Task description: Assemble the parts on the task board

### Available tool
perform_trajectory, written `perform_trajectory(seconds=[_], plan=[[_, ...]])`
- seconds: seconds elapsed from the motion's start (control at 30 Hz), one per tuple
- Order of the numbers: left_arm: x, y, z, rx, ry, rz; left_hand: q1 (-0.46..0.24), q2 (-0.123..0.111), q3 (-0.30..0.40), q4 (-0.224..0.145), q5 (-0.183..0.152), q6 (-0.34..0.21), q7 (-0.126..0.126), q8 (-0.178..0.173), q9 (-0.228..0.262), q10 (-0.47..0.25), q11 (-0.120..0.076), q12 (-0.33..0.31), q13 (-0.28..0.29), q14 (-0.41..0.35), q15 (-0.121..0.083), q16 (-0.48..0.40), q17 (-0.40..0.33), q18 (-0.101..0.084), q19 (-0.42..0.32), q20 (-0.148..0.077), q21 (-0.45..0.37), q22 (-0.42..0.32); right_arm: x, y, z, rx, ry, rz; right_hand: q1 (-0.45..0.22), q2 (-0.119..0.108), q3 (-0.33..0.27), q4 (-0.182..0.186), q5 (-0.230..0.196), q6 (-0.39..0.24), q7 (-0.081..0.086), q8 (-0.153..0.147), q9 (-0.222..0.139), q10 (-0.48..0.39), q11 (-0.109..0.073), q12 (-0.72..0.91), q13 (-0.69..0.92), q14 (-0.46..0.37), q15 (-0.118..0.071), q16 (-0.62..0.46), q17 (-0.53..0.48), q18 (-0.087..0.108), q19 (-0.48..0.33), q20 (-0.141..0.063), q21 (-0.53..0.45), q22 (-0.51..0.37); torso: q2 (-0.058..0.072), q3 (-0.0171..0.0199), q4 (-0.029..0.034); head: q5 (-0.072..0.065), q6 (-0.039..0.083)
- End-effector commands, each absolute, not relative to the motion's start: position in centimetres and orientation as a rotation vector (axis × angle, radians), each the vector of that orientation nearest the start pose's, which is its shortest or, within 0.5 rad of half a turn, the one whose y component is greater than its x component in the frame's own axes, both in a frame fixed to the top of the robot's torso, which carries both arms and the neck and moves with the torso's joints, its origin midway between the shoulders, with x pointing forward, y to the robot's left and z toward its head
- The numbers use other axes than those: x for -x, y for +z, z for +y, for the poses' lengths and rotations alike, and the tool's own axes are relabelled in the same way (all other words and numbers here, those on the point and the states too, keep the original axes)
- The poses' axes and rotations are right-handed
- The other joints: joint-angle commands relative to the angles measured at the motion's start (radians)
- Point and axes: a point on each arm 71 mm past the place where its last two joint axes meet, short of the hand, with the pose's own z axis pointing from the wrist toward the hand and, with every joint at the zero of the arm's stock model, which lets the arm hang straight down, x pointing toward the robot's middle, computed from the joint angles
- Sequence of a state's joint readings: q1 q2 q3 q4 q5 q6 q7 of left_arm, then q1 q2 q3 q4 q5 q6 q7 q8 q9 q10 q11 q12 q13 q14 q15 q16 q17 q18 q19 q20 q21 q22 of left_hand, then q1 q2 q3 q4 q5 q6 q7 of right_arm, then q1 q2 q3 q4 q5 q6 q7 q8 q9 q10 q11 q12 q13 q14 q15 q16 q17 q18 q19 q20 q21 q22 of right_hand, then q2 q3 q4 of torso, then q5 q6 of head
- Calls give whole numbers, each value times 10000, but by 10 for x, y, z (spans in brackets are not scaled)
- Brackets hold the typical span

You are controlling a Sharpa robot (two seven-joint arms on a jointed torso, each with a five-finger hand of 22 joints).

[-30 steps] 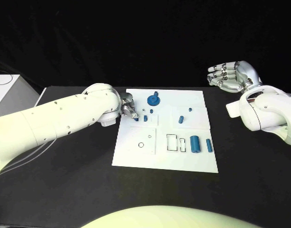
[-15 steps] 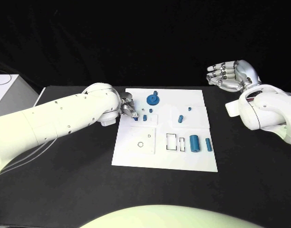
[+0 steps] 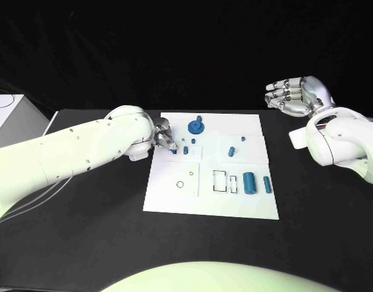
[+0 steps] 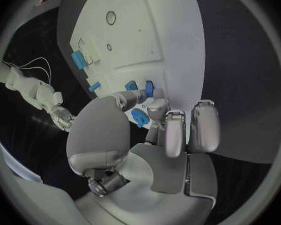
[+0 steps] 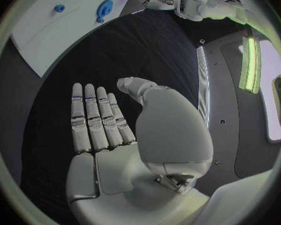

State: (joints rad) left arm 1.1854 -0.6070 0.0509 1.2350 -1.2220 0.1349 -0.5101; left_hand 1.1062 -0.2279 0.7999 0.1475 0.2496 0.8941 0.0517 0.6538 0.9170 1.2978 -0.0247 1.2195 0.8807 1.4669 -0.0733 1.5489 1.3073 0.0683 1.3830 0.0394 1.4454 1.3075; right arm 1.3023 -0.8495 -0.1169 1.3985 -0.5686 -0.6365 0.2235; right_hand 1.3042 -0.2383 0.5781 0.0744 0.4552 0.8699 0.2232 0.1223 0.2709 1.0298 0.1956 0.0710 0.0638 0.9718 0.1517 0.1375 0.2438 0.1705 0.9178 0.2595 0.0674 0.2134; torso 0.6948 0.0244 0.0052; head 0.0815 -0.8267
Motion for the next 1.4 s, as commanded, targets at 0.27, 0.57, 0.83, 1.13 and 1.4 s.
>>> perform_trajectory(seconds=[0.27,0.57,0.83,1.13,1.4], plan=[[-532,-226,179,1581,-3369,22408,-564,-99,-82,-446,-159,284,-179,-79,-164,41,-99,94,99,940,-130,43,2317,-59,36,-91,-47,62,-521,-152,-261,-6192,9524,13468,-159,29,-46,-58,58,28,356,-58,-25,44,14,-57,-11,29,54,-84,-55,117,-53,50,-47,-87,6,0,-16,-15,-20],[-532,-226,180,1599,-3370,22404,-722,-113,-1109,123,-172,399,-157,-172,-275,13,-80,119,154,939,-120,39,2314,-59,45,-93,-73,59,-521,-152,-262,-6195,9519,13473,-177,31,-58,-55,62,27,358,-65,-29,40,16,-61,-11,22,60,-102,-70,116,-66,55,-48,-112,0,2,-3,-30,-33],[-532,-226,181,1653,-3344,22370,-759,-99,-1667,474,-163,432,-139,-202,-309,-5,-63,113,151,936,-107,33,2306,-57,43,-86,-89,51,-521,-152,-262,-6204,9509,13483,-225,47,-101,-65,80,30,365,-96,-47,23,28,-67,-9,5,89,-189,-145,107,-226,95,-69,-267,-2,1,-7,-28,-14],[-533,-226,183,1703,-3294,22336,-753,-127,-2134,723,-191,441,-124,-214,-319,-23,-48,104,141,934,-95,29,2299,-54,36,-79,-105,40,-521,-152,-262,-6215,9500,13500,-258,67,-140,-89,83,39,376,-130,-68,7,42,-67,-9,-18,121,-288,-230,107,-423,142,-68,-442,-1,-7,-6,-43,7],[-533,-225,186,1729,-3270,22229,-704,-201,-2943,1160,-200,435,-102,-240,-330,-57,-27,85,119,928,-78,16,2280,-46,18,-66,-137,12,-521,-152,-262,-6216,9490,13491,-284,94,-179,-129,89,62,385,-175,-98,-4,57,-64,-8,3,158,-399,-341,104,-814,214,-70,-706,-5,-12,-11,-63,26]])
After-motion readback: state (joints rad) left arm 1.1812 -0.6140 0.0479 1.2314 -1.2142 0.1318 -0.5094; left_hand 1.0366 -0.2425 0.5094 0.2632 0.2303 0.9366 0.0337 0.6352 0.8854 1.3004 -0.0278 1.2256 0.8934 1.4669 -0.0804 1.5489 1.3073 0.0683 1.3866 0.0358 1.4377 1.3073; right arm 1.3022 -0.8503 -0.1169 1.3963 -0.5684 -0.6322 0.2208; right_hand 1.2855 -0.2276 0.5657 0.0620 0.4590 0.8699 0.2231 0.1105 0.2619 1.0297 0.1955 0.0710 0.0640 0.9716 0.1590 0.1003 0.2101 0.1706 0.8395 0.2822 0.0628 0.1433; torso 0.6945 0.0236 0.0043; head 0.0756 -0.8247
